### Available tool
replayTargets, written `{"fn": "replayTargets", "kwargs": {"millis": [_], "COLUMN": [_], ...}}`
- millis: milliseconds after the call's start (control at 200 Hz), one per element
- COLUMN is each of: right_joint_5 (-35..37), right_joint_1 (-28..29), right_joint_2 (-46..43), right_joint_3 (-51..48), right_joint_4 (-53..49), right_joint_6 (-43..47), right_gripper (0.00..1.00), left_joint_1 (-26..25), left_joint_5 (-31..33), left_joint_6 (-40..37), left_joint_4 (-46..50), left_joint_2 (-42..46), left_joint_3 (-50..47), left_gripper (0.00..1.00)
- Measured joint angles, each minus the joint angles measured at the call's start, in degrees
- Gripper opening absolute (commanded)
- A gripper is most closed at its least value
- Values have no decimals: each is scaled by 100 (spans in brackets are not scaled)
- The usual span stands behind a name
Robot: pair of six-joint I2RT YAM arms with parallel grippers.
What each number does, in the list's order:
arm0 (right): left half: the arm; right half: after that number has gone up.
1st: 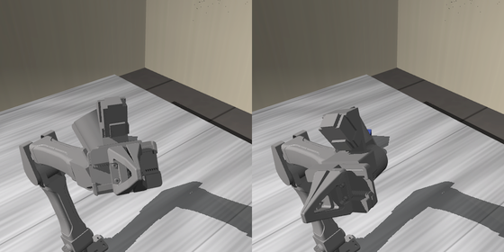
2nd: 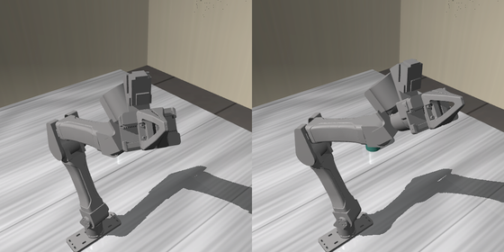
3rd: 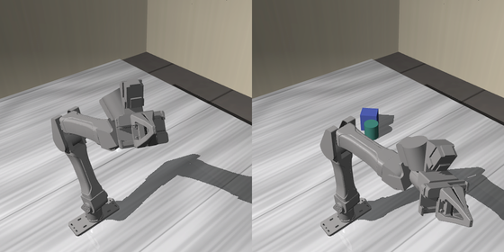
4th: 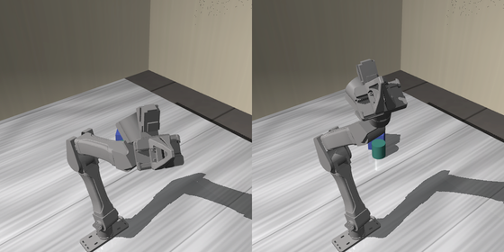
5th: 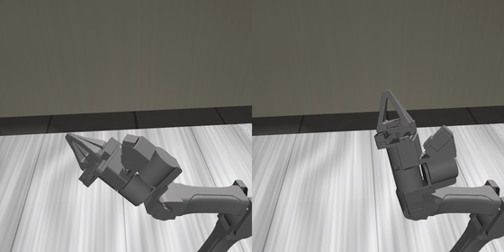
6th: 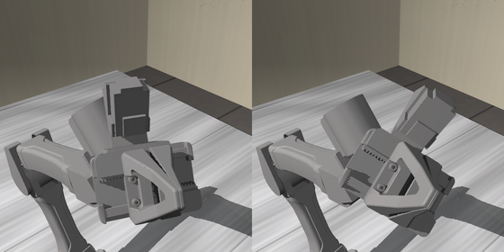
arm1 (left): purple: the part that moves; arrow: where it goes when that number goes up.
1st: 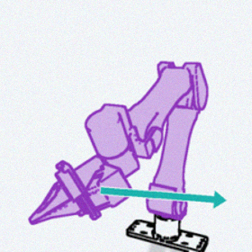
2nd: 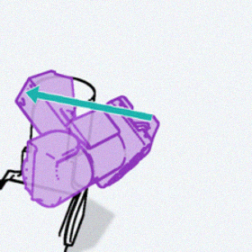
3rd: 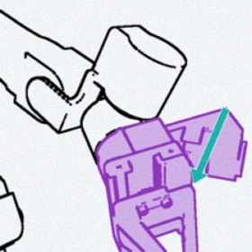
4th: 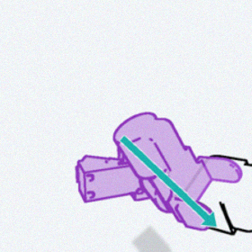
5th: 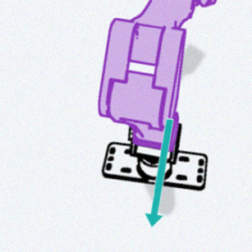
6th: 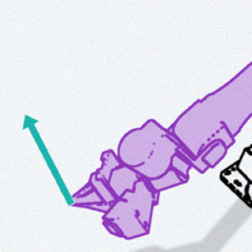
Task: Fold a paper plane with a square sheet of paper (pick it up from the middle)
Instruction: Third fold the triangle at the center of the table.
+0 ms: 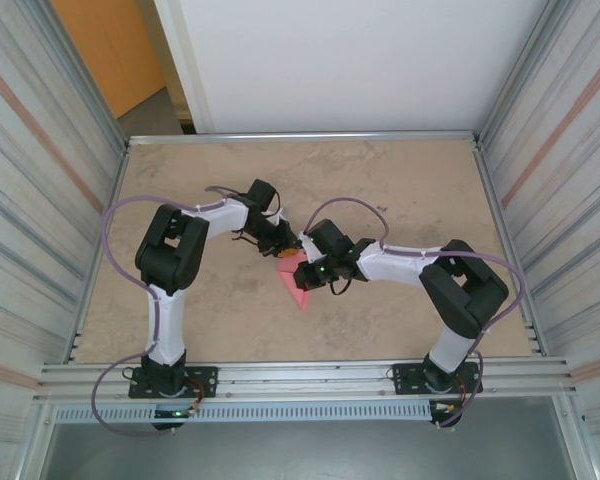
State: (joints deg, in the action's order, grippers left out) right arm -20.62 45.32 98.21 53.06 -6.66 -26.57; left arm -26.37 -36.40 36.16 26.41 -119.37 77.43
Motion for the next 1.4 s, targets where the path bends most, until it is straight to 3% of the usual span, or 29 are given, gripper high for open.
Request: {"fn": "replayTargets", "kwargs": {"millis": [576, 1398], "right_joint_5": [157, 240], "right_joint_1": [-35, -35], "right_joint_2": [216, 420], "right_joint_3": [160, 269], "right_joint_4": [-162, -260], "right_joint_6": [-2, -2], "right_gripper": [0, 0], "left_joint_1": [0, 0], "left_joint_5": [0, -15], "left_joint_6": [-42, -44], "left_joint_4": [44, 42], "left_joint_2": [-24, -26], "left_joint_3": [13, 15], "left_gripper": [8, 7]}}
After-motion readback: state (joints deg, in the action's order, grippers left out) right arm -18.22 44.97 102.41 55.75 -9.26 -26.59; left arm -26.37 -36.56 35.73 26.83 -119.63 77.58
